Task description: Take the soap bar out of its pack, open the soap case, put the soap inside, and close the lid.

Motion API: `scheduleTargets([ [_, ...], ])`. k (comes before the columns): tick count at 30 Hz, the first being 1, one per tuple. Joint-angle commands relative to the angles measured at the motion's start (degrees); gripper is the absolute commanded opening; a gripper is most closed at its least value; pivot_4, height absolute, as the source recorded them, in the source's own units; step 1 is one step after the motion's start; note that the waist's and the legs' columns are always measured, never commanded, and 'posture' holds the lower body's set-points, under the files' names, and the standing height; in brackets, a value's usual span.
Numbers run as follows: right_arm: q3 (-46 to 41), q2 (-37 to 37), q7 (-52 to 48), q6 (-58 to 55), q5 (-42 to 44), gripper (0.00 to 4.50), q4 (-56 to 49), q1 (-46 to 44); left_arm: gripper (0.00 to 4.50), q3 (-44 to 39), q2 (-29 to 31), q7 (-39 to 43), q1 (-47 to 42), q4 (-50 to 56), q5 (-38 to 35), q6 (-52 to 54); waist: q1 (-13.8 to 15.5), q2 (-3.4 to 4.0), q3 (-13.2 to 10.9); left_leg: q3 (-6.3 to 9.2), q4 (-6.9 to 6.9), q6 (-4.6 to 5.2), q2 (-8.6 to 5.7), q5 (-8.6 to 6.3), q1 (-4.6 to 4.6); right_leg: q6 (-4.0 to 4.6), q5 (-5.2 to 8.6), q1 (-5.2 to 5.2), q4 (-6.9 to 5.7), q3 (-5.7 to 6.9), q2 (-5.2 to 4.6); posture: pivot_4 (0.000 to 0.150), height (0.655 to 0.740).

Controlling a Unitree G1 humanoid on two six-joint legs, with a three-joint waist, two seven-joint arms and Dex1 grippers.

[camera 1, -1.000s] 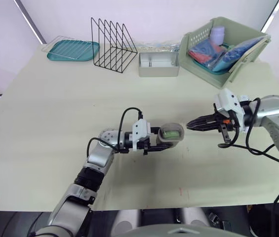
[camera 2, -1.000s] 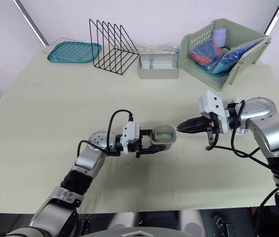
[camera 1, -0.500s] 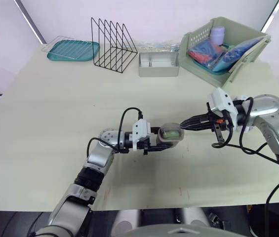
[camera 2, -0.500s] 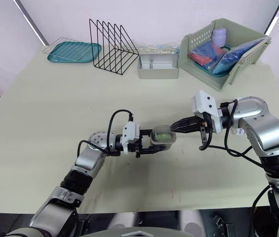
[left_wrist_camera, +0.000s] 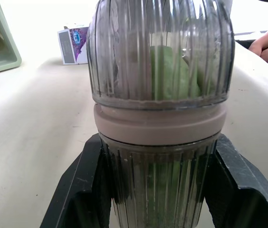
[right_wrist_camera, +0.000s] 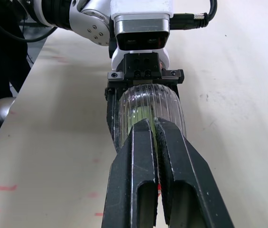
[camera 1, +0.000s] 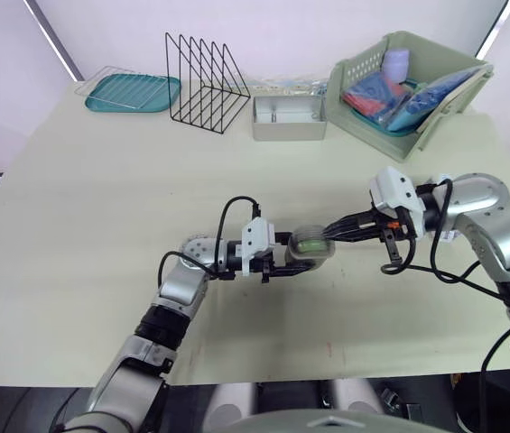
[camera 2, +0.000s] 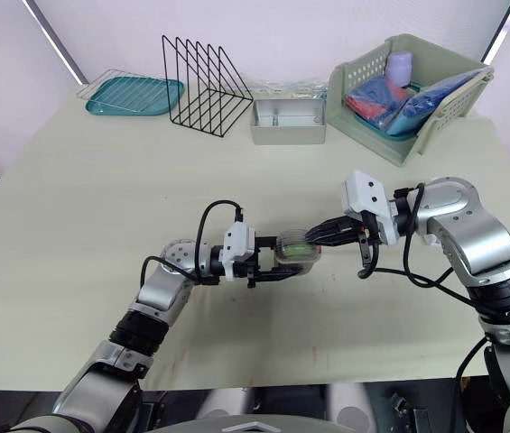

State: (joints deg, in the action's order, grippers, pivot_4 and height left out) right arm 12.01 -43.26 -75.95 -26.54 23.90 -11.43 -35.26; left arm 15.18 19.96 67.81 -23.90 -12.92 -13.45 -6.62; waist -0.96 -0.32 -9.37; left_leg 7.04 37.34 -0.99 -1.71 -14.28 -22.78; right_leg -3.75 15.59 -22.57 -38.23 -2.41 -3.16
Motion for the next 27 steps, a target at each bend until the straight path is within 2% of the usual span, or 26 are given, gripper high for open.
scheduleTargets([
  [1, 3.0, 0.0, -0.4, -0.9, -2.1, 0.15, -0.7, -0.1, 2.03, -0.3, 0.1, -0.3, -0.2, 1.7, 0.1, -0.6, 0.0, 0.01, 0.0, 0.00, 0.00, 0.00, 0.00, 0.00, 0.00, 0.00, 0.00, 0.00, 0.00, 0.00, 0.00, 0.150, 0.7400],
  [13, 6.9, 1.7, 0.6, -0.3, -6.2, 0.15, -0.3, 0.2, 2.03, -0.5, -0.4, -0.8, 0.0, 1.9, 0.1, -0.6, -0.1, 0.00, 0.1, -0.02, 0.00, 0.00, 0.01, 0.00, 0.12, 0.00, 0.00, 0.07, -0.04, -0.02, 0.01, 0.150, 0.7400],
  [27, 5.8, 3.9, 0.7, -0.1, -5.8, 0.15, 1.2, 0.4, 2.03, -1.8, -0.8, -0.7, 0.6, 1.4, -0.6, -1.0, -0.2, 0.00, 0.1, -0.03, 0.00, 0.00, 0.03, 0.00, 0.20, 0.00, 0.00, 0.10, -0.09, -0.04, 0.03, 0.150, 0.7400],
])
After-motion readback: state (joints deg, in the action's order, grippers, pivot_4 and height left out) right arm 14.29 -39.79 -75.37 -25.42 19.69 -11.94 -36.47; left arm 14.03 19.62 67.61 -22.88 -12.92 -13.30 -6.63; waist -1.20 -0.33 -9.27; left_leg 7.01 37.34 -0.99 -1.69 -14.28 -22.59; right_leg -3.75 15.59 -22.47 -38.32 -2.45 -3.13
